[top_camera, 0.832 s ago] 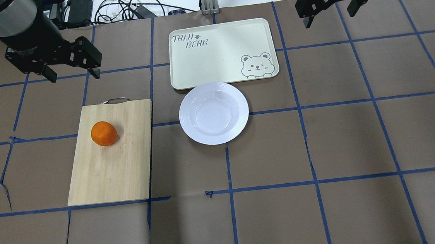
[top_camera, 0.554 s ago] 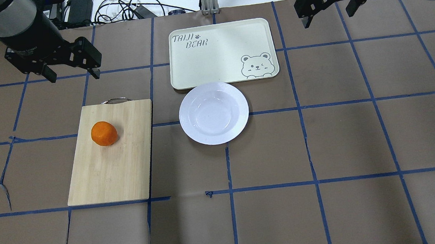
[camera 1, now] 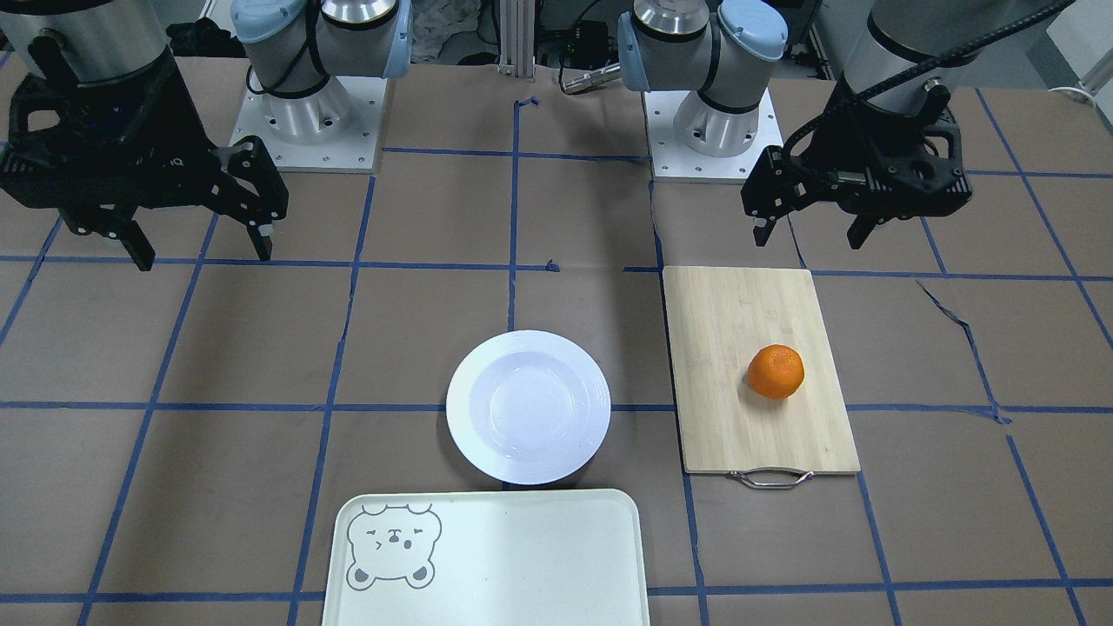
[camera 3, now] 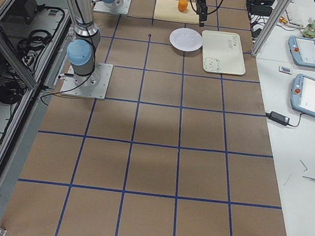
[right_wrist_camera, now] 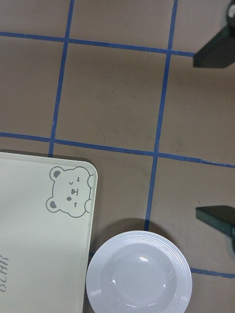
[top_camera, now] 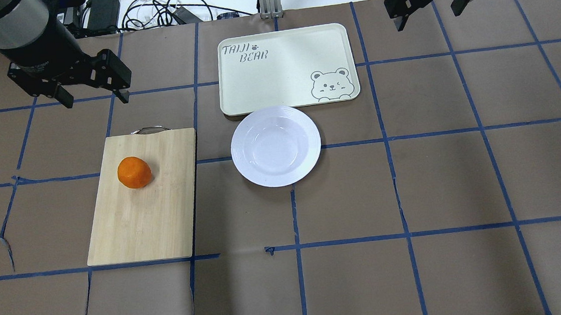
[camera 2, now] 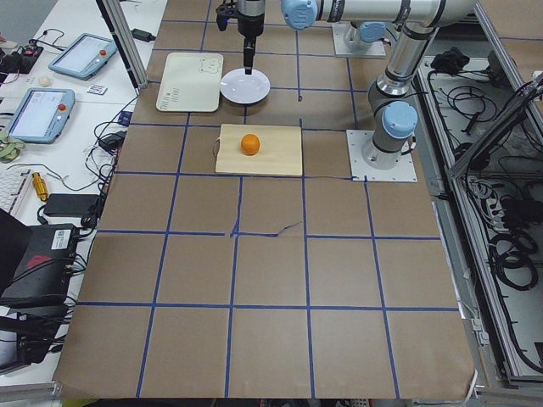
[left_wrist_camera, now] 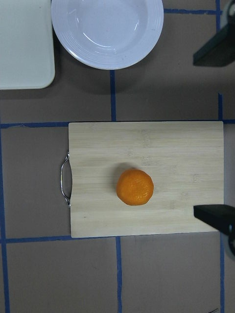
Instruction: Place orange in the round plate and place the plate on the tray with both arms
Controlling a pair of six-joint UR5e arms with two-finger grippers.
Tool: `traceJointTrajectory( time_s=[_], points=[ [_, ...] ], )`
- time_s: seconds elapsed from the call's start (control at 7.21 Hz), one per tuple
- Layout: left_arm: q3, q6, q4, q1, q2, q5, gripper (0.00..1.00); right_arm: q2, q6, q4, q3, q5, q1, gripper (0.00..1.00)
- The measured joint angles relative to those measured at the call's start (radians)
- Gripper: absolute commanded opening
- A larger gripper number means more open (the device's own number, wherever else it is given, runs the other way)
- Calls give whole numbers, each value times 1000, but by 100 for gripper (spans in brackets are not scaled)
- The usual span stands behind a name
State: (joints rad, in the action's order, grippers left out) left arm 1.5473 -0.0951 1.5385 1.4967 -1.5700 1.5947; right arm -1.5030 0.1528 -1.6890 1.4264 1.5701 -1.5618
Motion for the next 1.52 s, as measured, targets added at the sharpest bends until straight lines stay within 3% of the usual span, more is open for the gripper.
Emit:
traceJointTrajectory(
  time_s=[1.52],
  points=[
    [17,3,-5,-10,-18,-12,100,-11,4,40,8,-3,-9,100]
  ],
)
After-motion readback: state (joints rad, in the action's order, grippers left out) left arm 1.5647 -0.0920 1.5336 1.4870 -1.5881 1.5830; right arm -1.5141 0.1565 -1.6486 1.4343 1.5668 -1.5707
